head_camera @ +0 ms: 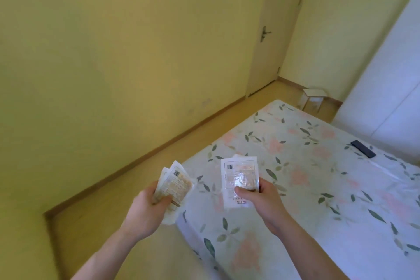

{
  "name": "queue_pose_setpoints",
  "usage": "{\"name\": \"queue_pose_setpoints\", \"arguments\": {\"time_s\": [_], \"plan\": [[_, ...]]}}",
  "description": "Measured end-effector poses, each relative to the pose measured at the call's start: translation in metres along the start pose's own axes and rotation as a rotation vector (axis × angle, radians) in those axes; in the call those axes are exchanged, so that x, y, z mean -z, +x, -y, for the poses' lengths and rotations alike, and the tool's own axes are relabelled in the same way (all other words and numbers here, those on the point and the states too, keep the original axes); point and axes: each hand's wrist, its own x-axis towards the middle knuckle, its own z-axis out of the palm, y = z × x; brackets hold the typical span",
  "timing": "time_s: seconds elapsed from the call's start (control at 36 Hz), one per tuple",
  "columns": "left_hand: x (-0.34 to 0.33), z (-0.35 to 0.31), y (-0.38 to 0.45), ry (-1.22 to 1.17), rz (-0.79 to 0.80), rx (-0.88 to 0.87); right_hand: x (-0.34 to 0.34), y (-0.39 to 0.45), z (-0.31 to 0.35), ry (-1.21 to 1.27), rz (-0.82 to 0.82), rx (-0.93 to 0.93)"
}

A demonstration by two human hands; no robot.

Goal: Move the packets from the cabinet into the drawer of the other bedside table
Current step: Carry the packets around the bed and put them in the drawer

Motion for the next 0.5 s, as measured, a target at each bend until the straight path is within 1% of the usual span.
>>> {"name": "queue_pose_setpoints", "arguments": {"time_s": [0.11, 0.19, 0.36, 0.5], "plan": [[0.055, 0.029, 0.05, -0.047, -0.076, 0.073, -0.066, 0.059, 0.029, -0.039, 0.096, -0.001], [0.095, 0.051, 0.093, -0.066, -0.102, 0.097, -0.119, 0.1, 0.045, -0.029, 0.118, 0.001], [0.171, 0.078, 0.18, -0.068, -0.059, 0.093, -0.212, 0.168, 0.065, 0.018, 0.089, -0.024], [0.215, 0.075, 0.249, -0.029, 0.031, 0.053, -0.261, 0.211, 0.073, 0.054, 0.021, -0.045]]}}
